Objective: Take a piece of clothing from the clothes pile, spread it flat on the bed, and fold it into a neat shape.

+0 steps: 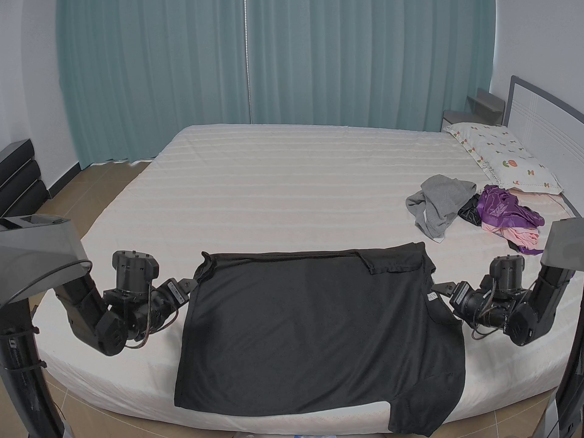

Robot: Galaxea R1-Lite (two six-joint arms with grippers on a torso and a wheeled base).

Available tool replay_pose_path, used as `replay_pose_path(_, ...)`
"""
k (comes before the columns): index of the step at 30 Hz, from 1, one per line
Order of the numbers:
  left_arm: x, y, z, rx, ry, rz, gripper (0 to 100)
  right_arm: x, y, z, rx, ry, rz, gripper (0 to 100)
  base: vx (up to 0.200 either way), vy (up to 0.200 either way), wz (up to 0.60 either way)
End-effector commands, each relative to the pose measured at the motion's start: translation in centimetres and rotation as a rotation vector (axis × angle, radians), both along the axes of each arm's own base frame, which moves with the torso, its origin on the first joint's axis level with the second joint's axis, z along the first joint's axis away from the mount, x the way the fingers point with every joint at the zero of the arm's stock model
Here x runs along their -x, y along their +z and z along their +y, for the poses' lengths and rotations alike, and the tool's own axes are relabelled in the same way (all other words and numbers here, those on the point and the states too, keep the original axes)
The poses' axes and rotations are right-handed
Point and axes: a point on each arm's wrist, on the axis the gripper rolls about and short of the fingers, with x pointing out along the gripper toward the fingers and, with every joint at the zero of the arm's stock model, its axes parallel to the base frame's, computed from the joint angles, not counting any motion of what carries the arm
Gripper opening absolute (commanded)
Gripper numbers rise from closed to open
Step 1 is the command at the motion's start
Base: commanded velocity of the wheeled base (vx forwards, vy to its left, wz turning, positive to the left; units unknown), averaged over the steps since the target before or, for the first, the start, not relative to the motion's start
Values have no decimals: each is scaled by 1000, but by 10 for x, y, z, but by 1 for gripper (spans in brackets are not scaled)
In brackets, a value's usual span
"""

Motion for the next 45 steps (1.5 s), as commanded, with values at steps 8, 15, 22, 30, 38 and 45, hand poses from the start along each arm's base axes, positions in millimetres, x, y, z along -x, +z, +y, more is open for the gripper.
replay_pose_path(8, 79, 4, -15, 227, -75, 125, 100, 60, 15, 4, -51, 74, -16, 100, -150, 0, 0)
replay_pose_path(15, 89, -10, -12, 252, -102, 201, 100, 60, 9, 5, -108, 80, 19, 100, 0, 0, 0)
replay_pose_path(22, 89, -10, -13, 256, -109, 181, 100, 61, 6, 6, -107, 87, 34, 100, 0, 0, 0)
replay_pose_path(30, 91, -9, -13, 261, -114, 167, 100, 60, 0, 9, -100, 95, 34, 100, 0, -200, 0)
replay_pose_path(38, 93, -7, -12, 260, -113, 165, 100, 59, -5, 8, -85, 83, 19, 100, 0, -200, 0)
replay_pose_path(45, 95, -5, -11, 252, -105, 155, 100, 58, -14, 10, -72, 81, 44, 100, 0, -57, 0)
